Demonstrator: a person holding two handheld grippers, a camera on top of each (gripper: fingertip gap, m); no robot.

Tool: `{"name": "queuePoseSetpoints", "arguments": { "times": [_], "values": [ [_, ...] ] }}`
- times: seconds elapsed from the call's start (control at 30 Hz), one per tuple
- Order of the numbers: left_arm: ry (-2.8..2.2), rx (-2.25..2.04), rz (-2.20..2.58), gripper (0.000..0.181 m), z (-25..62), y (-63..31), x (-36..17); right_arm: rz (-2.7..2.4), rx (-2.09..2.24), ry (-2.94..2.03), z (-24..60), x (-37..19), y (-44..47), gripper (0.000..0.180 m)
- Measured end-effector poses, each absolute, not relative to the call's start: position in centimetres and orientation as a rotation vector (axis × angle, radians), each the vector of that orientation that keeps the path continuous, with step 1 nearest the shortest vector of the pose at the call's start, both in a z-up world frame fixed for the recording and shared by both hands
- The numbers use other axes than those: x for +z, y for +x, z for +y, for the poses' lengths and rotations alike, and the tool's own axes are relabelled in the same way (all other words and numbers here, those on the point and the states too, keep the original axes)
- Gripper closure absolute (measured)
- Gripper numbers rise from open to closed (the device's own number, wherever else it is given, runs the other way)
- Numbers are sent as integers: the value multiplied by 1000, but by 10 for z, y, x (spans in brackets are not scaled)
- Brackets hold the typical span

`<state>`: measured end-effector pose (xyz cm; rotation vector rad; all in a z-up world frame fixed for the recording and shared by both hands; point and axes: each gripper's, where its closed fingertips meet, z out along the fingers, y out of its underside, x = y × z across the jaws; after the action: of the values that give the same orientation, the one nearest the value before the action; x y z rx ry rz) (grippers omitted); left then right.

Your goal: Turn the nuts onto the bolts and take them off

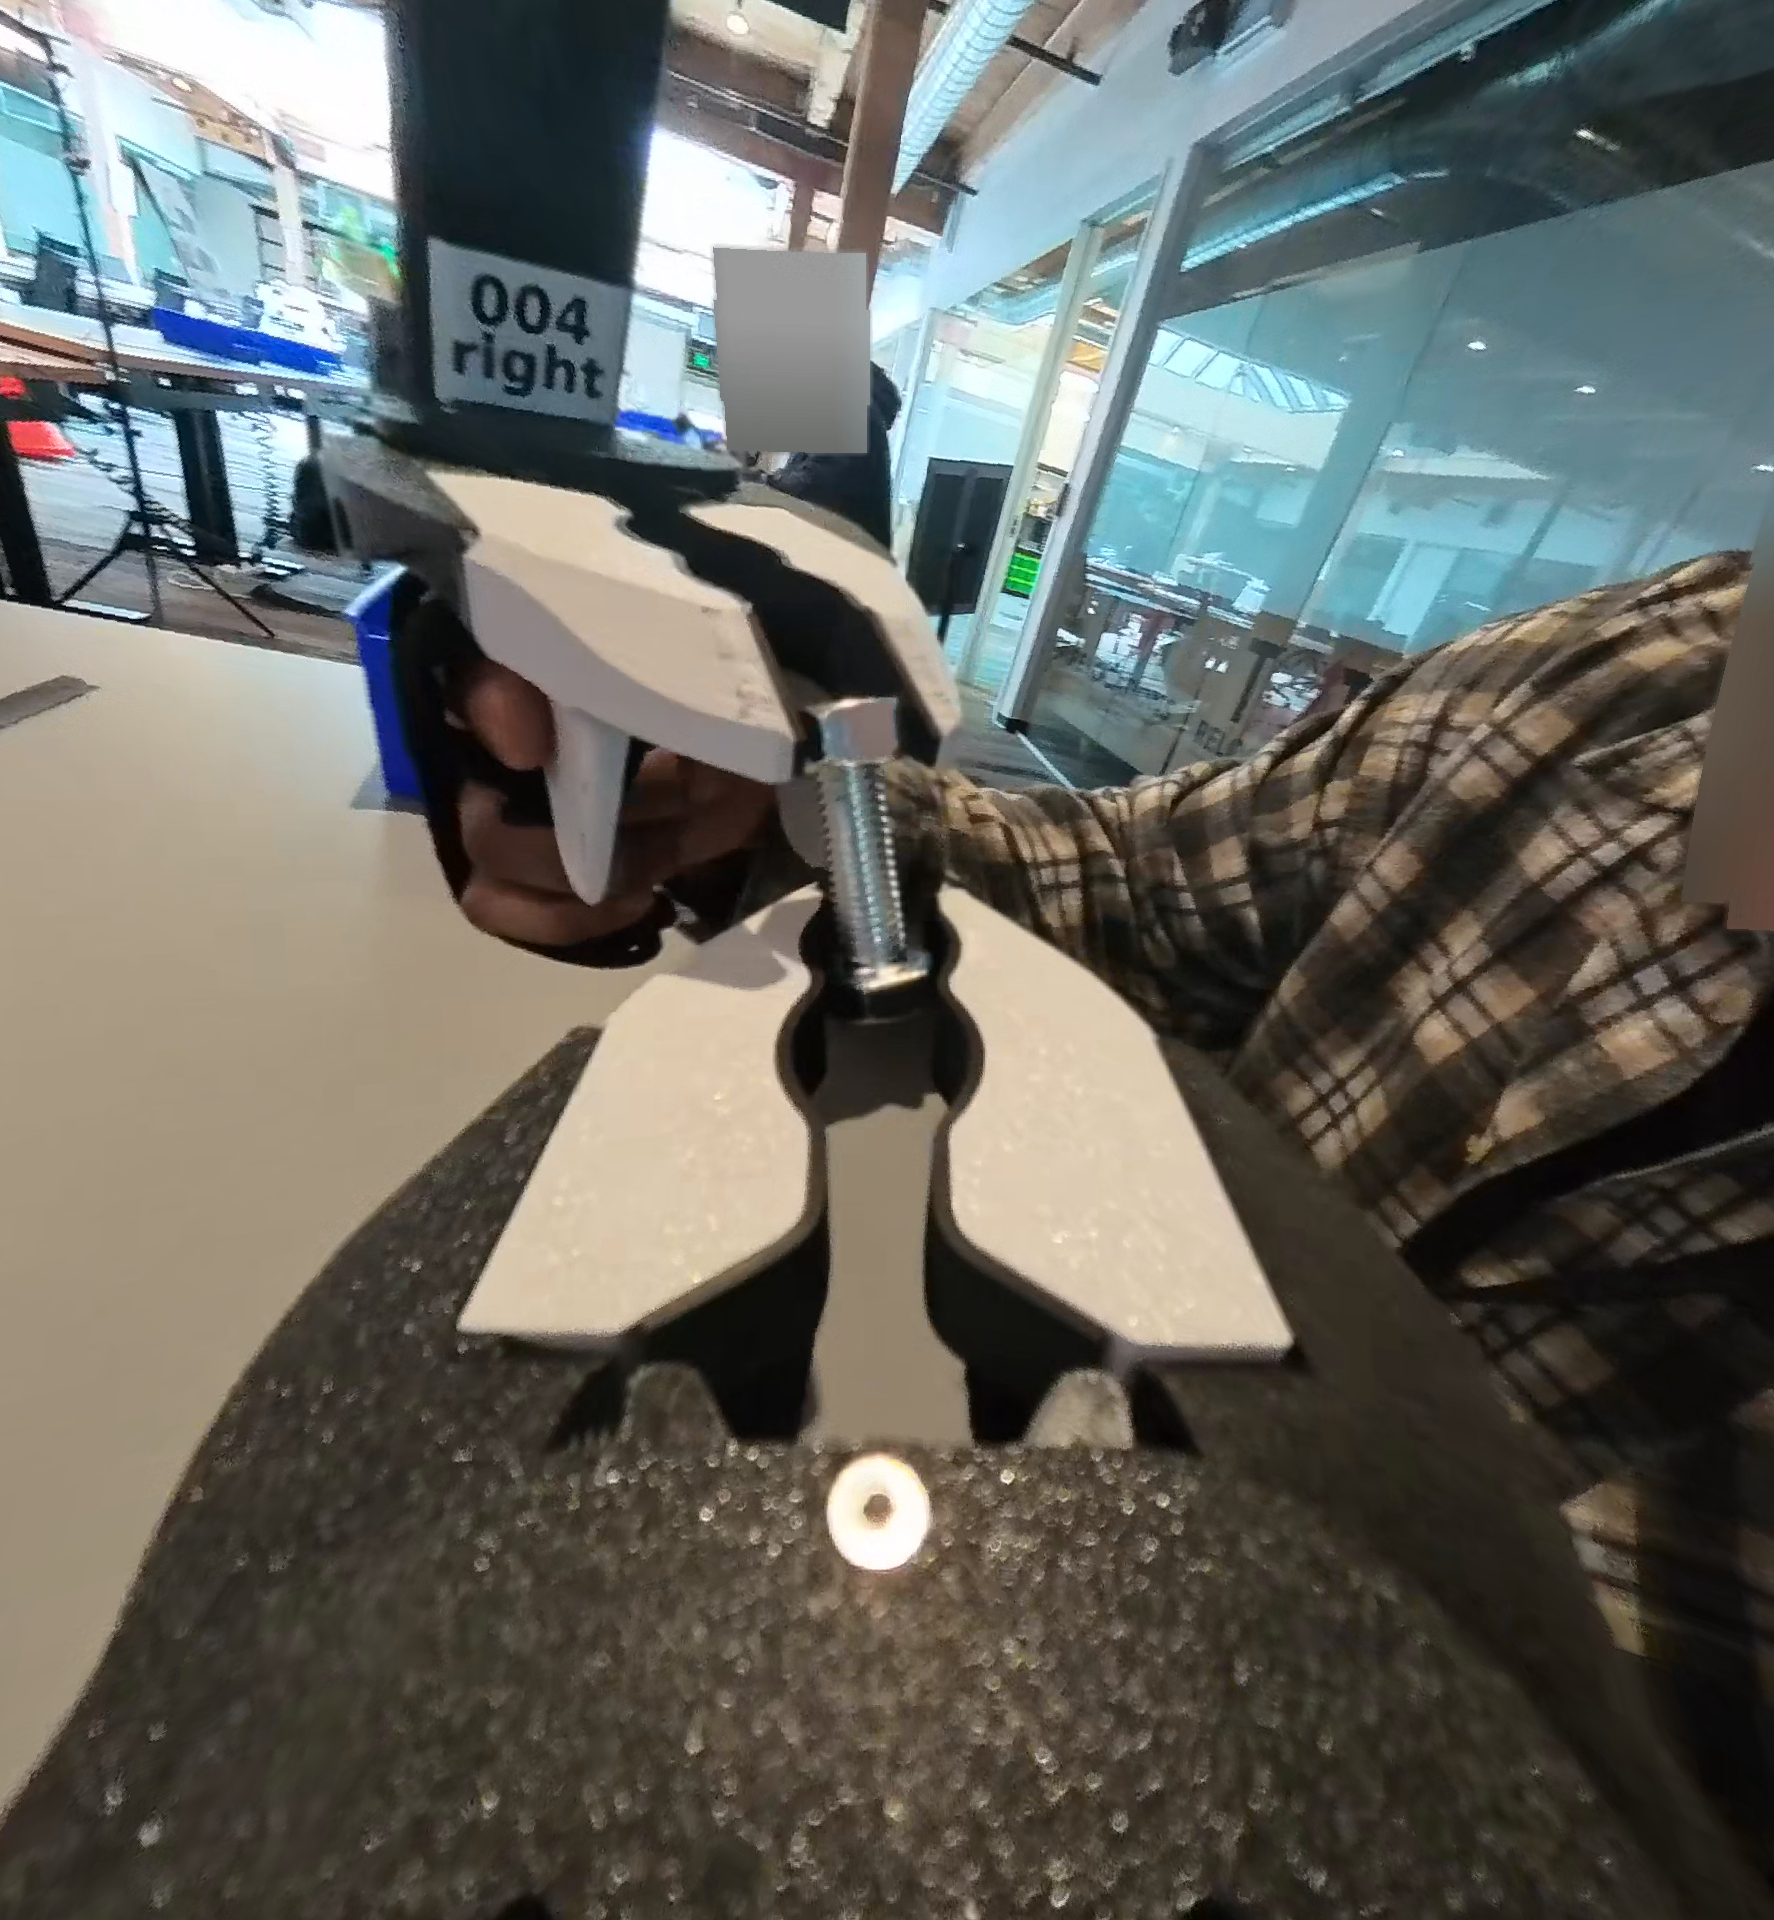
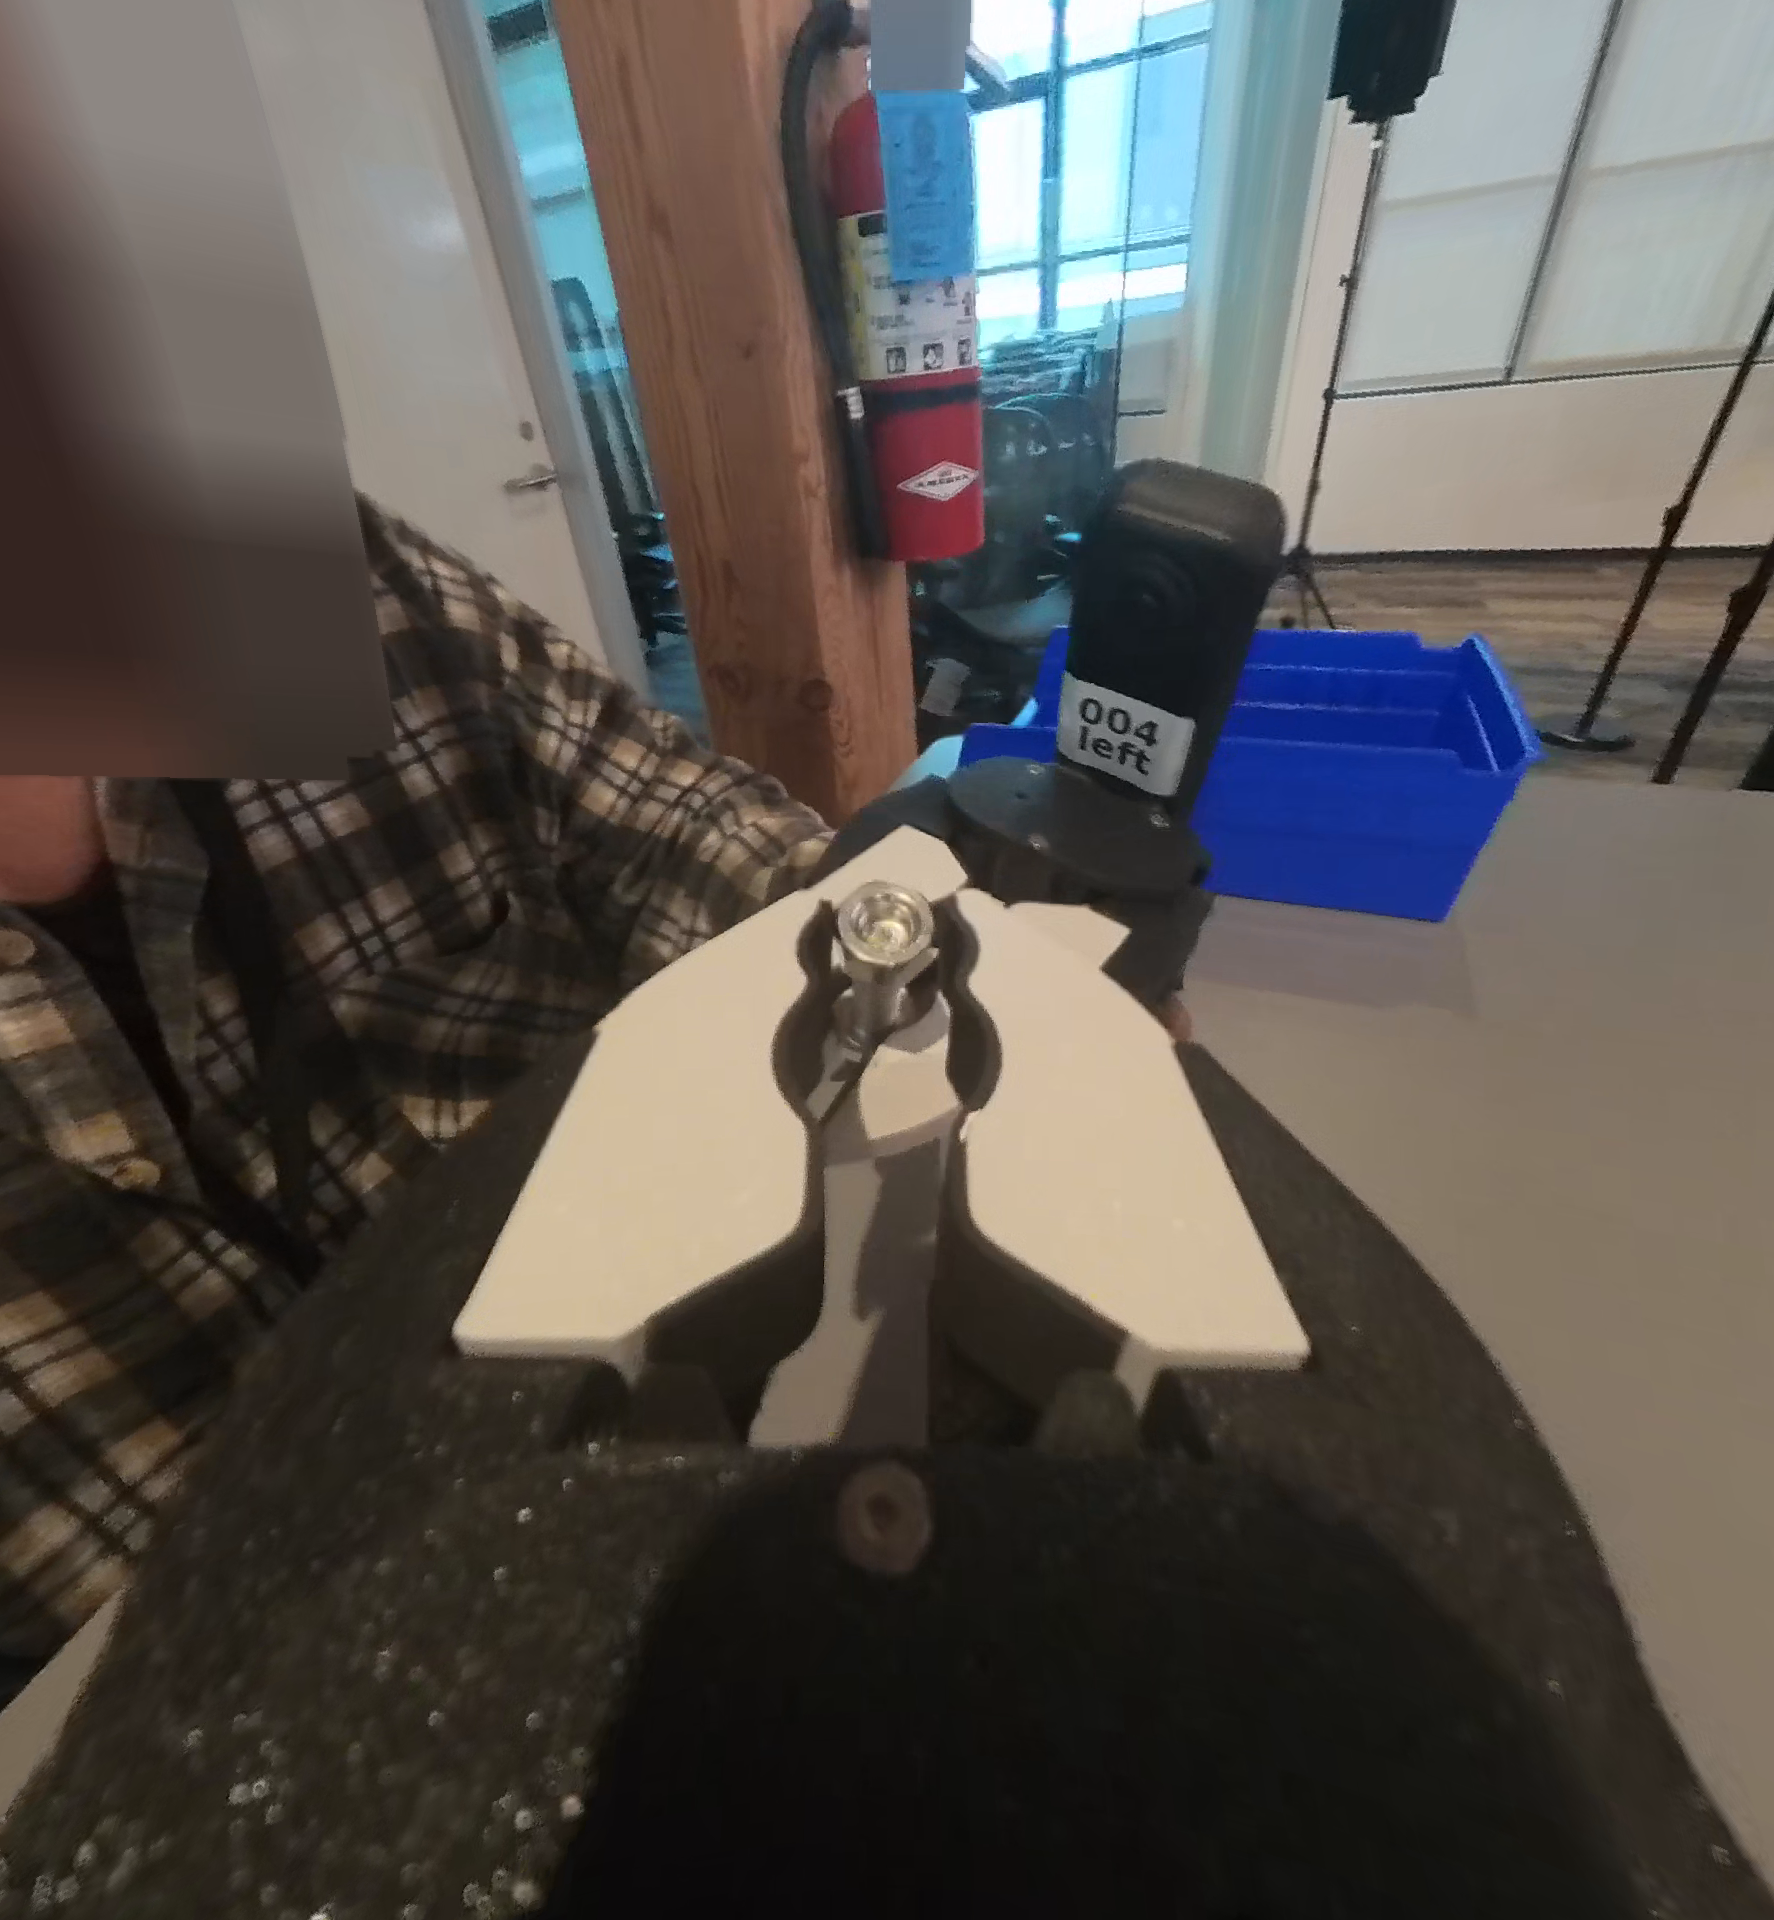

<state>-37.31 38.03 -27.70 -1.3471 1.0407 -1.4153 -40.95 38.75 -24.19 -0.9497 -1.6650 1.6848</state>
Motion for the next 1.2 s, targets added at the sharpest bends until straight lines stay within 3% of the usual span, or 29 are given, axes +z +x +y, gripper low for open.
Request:
{"name": "queuePoseSetpoints", "arguments": {
  "times": [0.27,0.63,0.97,1.2],
  "values": [
    [-1321,-1349,973,166,389,-382,-268,-1580,1654,-1022,404,-239,-410,161],
    [-1329,-1295,933,166,395,-386,-266,-1562,1638,-1073,398,-236,-420,139],
    [-1319,-1226,916,166,399,-389,-263,-1486,1750,-1164,397,-233,-429,159],
    [-1297,-1225,917,166,397,-390,-259,-1471,1739,-1184,403,-234,-427,149]
  ]
}}
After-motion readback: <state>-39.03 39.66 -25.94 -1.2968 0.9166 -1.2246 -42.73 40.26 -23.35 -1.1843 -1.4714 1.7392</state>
